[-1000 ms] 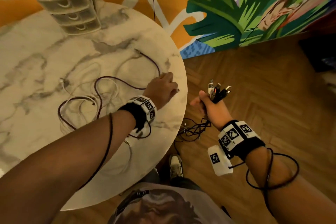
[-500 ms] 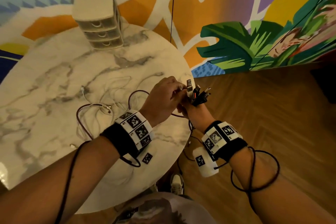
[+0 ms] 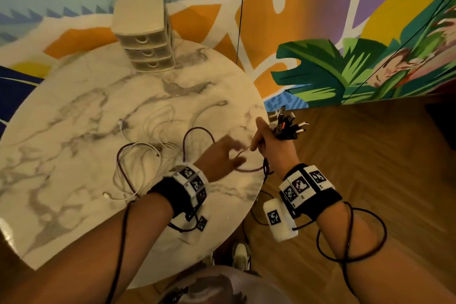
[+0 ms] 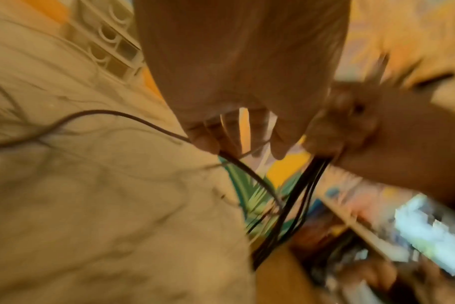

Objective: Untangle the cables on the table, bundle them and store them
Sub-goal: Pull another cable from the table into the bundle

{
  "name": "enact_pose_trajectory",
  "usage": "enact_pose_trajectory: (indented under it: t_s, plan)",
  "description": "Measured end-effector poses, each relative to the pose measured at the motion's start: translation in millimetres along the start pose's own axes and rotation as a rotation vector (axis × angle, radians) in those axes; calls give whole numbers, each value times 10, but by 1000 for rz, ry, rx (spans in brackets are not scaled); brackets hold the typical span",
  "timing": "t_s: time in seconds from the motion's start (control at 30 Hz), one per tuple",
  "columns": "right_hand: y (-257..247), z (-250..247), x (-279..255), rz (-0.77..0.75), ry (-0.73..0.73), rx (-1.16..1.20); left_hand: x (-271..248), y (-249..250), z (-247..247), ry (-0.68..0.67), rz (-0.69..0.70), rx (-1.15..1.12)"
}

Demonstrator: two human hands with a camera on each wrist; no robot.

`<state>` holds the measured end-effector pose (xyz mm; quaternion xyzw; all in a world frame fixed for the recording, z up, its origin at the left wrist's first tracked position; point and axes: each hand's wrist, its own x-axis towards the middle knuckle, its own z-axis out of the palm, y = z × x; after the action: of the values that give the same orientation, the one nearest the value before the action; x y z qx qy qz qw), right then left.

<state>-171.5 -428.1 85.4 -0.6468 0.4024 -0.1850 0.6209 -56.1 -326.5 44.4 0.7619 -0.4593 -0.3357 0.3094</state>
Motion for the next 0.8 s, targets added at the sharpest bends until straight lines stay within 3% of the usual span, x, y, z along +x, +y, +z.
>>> enact_pose_trajectory:
  t_s: [0.07, 0.13, 0.27, 0.37, 0.43, 0.53, 0.6, 0.7, 0.8]
  plan:
    - [-32, -52, -16, 3, 21, 42, -57, -291, 147, -102, -80, 226]
    - [-58, -130, -12, -2, 82, 55, -123, -602, 149, -114, -100, 522]
    - [-75, -355, 54, -64, 249, 200, -197, -1123, -382, 57, 0, 784]
    - [-137, -480, 105, -140, 346, 349, -115, -1205, -1034, 268, -74, 967]
    - [-195, -470, 108, -141, 333, 484, -112, -1220, -1177, 255, -157, 977]
    - [-264, -345, 70, -117, 221, 640, -181, -1268, -933, -46, -265, 1051]
    - [-285, -279, 55, -129, 181, 635, -202, -1183, -787, -54, -297, 1030]
    - [-309, -258, 62, -135, 187, 624, -181, -1030, -580, 40, -96, 826]
    - [-307, -279, 106, -132, 192, 669, -202, -931, -251, -33, 101, 531]
